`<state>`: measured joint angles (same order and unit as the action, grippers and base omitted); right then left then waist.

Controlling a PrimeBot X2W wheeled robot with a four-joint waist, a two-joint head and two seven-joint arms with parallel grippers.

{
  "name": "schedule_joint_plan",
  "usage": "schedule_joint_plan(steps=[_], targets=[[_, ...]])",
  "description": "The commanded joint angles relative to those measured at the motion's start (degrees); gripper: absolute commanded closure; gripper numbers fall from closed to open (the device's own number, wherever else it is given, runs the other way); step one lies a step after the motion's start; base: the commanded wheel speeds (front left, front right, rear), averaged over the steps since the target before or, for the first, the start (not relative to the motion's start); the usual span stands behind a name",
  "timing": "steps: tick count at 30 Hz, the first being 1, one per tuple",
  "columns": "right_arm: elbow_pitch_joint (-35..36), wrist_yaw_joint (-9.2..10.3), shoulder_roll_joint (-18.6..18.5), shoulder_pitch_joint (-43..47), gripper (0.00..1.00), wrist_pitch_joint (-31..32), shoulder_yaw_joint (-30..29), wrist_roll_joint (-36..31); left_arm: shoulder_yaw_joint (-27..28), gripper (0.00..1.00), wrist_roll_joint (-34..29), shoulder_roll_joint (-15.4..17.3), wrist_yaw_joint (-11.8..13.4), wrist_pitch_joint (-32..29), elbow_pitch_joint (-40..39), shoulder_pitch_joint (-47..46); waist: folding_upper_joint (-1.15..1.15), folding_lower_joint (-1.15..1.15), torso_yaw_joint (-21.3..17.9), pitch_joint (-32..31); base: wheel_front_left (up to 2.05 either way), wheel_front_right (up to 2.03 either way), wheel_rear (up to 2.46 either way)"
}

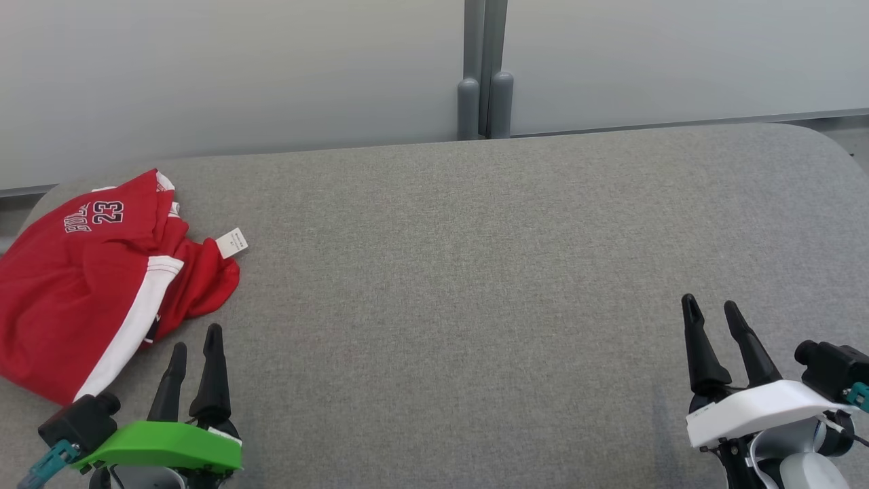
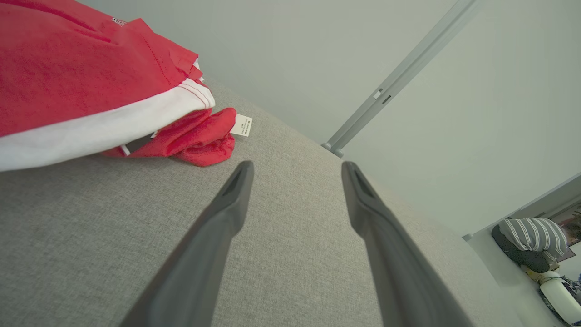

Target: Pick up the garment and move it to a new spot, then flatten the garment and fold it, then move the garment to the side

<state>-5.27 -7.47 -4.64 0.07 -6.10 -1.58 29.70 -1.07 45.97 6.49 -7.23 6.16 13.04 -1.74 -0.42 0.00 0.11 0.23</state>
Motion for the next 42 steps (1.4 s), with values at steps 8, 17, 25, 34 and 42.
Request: schedule_joint_plan(steps=[8, 17, 25, 34, 42], targets=[[0.62, -0.02, -1.48, 0.21, 0.00, -1.85, 0.57, -7.47, -1.26, 0.00, -7.41, 1.66, -0.22, 1.76, -0.84, 0.22, 0.22, 0.00, -0.07, -0.05, 0.00, 0.00, 0.00], [-0.48, -0.03, -2.14, 0.04, 0.00, -3.22, 0.15, -12.74, -2.71, 0.00, -13.08, 3.03, -0.25, 3.16, 0.05, 0.41, 0.25, 0.00, -0.20, -0.07, 0.00, 0.00, 0.00], [-1.18, -0.03, -2.15, 0.53, 0.00, -4.33, -0.23, -16.72, -3.07, 0.00, -17.30, 3.92, -0.27, 4.24, 0.92, 0.75, 0.28, 0.00, -0.41, -0.12, 0.00, 0.00, 0.00], [-1.28, -0.03, -2.19, 0.48, 0.00, -5.45, -0.90, -21.15, -3.68, 0.00, -20.56, 4.75, -0.29, 5.41, 2.61, 0.88, 0.31, 0.00, -0.72, -0.25, 0.00, 0.00, 0.00], [-2.59, -0.03, -2.51, 0.03, 0.00, -6.47, -1.18, -22.45, -2.95, 0.00, -23.56, 5.07, -0.29, 6.35, 3.17, 1.11, 0.33, 0.00, -0.77, -0.36, 0.00, 0.00, 0.00]])
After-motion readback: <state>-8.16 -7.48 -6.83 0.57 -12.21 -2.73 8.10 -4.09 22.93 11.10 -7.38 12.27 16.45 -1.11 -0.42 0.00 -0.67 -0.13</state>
